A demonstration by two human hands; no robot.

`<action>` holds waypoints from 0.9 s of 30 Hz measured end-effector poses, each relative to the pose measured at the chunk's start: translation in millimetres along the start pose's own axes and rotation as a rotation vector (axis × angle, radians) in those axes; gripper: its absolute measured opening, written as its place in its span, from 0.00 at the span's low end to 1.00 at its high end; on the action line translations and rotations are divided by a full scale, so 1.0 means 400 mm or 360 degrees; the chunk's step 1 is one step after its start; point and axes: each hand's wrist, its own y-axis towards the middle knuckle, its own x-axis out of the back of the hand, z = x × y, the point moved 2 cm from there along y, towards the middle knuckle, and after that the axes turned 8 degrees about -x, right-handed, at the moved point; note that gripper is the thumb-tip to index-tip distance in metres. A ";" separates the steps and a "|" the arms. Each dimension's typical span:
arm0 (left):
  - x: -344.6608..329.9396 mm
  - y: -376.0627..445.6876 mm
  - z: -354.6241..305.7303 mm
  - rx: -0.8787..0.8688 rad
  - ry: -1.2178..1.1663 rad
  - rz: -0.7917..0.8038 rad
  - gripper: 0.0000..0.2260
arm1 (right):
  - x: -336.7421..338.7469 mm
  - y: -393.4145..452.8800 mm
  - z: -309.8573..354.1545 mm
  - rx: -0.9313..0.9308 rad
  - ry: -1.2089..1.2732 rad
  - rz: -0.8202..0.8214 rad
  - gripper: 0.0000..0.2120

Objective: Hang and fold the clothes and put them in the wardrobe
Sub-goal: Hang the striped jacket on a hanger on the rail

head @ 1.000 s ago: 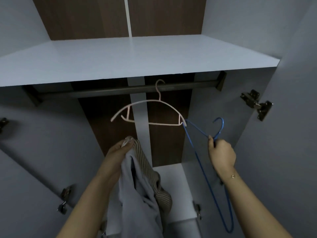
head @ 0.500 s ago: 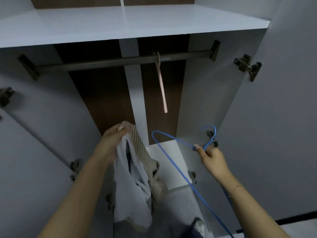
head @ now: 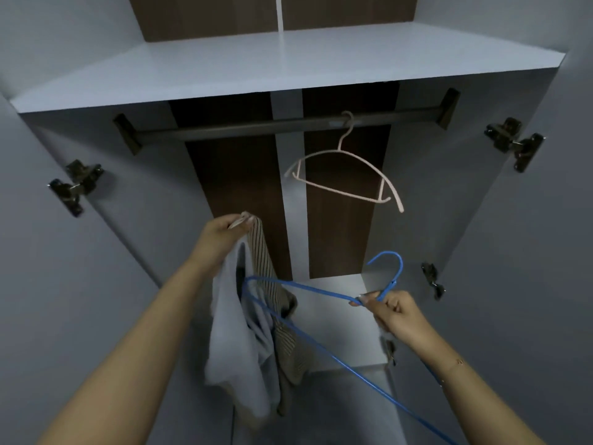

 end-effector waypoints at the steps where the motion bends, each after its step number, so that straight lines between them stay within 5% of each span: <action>1: -0.011 -0.003 -0.012 -0.0036 0.0033 0.0038 0.12 | -0.013 0.010 0.004 0.0032 -0.0013 0.0004 0.12; 5: -0.056 -0.029 -0.081 -0.0231 0.0107 0.0159 0.08 | -0.075 0.042 0.022 0.0309 -0.0392 -0.0225 0.10; 8: -0.078 -0.061 -0.109 -0.0383 0.0222 0.0191 0.14 | -0.104 0.047 0.051 0.0562 -0.0754 -0.0516 0.19; 12: -0.110 -0.118 -0.116 -0.0500 0.0329 0.0191 0.08 | -0.106 0.072 0.067 0.0616 -0.0625 -0.0625 0.29; 17: -0.233 -0.223 -0.100 -0.0557 0.0431 0.0325 0.13 | -0.127 0.119 0.074 0.0542 -0.0325 -0.0547 0.27; 19: -0.224 -0.234 -0.082 -0.0489 0.0379 0.0201 0.10 | -0.122 0.124 0.073 0.0531 -0.0190 -0.0583 0.27; 24: -0.132 -0.208 -0.035 -0.0308 0.0732 -0.0105 0.07 | -0.076 0.103 0.122 0.0961 -0.0285 -0.0498 0.22; 27: -0.136 -0.180 -0.055 -0.0532 0.1075 -0.0100 0.14 | -0.055 0.112 0.152 0.1099 -0.0350 -0.0413 0.17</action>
